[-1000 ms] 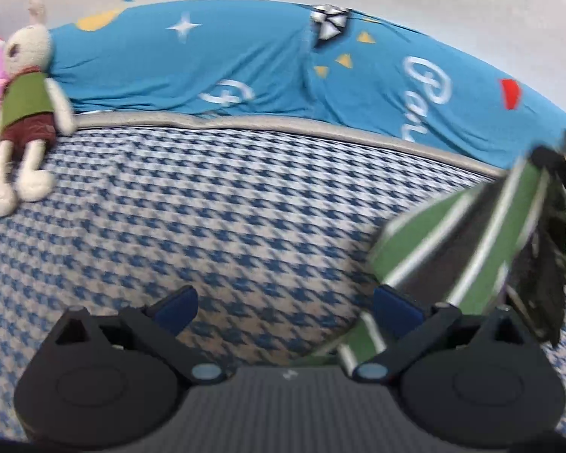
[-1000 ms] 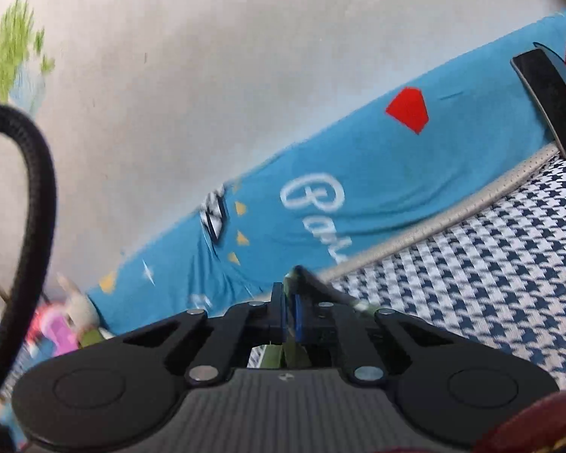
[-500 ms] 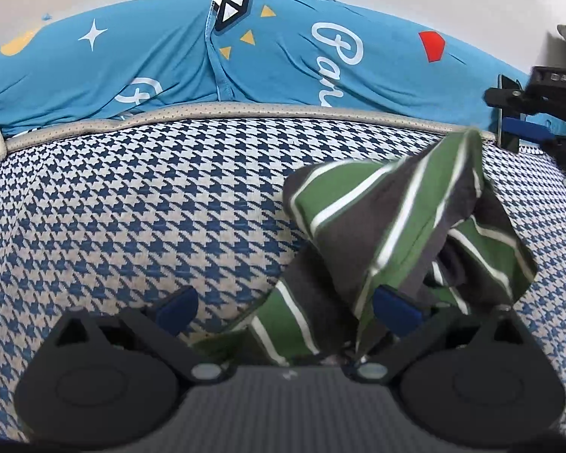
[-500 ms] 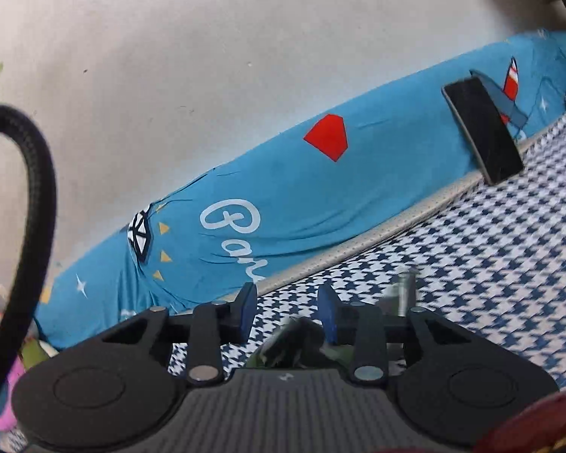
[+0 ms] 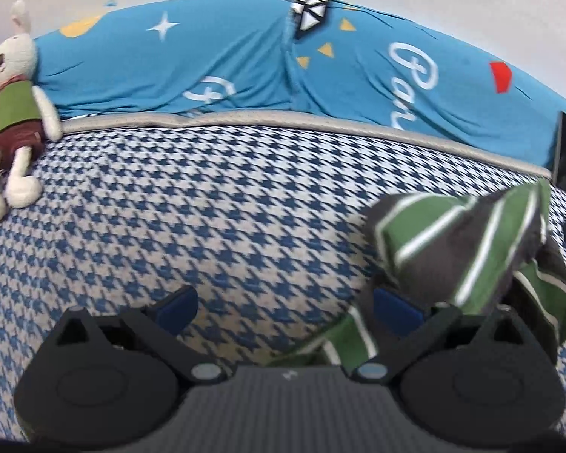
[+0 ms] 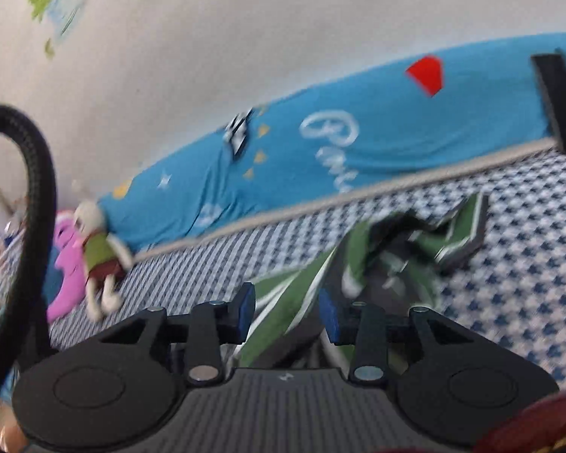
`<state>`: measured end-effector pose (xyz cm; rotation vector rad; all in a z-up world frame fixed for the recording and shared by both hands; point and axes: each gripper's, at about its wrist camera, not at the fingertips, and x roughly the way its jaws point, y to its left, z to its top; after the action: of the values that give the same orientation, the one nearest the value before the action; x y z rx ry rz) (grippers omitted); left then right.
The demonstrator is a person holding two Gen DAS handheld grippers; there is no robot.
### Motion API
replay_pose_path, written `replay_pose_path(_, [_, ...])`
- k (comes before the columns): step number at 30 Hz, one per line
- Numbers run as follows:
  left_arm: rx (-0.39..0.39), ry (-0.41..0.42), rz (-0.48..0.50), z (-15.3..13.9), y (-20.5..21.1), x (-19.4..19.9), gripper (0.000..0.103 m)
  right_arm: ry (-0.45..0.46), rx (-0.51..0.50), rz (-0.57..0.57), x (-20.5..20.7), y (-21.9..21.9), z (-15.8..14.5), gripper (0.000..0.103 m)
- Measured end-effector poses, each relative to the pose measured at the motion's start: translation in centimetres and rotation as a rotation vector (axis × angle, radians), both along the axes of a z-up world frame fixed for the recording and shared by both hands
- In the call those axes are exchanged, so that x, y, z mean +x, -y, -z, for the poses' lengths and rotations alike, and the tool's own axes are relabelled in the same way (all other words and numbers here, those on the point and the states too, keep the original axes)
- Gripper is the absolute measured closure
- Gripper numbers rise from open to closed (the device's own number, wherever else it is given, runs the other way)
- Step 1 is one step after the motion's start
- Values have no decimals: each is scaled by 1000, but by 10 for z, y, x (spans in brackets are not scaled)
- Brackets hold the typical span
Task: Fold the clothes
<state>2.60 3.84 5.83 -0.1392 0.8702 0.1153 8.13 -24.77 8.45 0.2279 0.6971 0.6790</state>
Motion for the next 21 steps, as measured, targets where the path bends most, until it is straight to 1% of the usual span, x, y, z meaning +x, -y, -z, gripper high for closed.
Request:
replay_pose_path(3, [-3, 0, -32, 2, -7, 1, 0, -14, -30, -51, -13, -10, 8, 64])
replay_pose_path(7, [-6, 0, -51, 3, -12, -1, 0, -25, -65, -97, -20, -23, 18, 54])
replay_pose_path(10, [-3, -1, -55, 4, -12, -2, 0, -27, -111, -122, -25, -35, 27, 52])
replay_pose_path(12, [-2, -1, -55, 5, -13, -2, 0, 1, -162, -142, -27, -44, 32, 50])
replay_pose_path(14, [-1, -2, -57, 5, -13, -1, 0, 22, -196, -156, -29, -51, 36, 45])
replay_pose_path(15, [-3, -2, -57, 6, -14, -1, 0, 30, -213, -160, -30, -55, 39, 44])
replay_pose_path(21, [-1, -4, -56, 7, -13, -1, 0, 59, -309, -165, -26, -76, 58, 44])
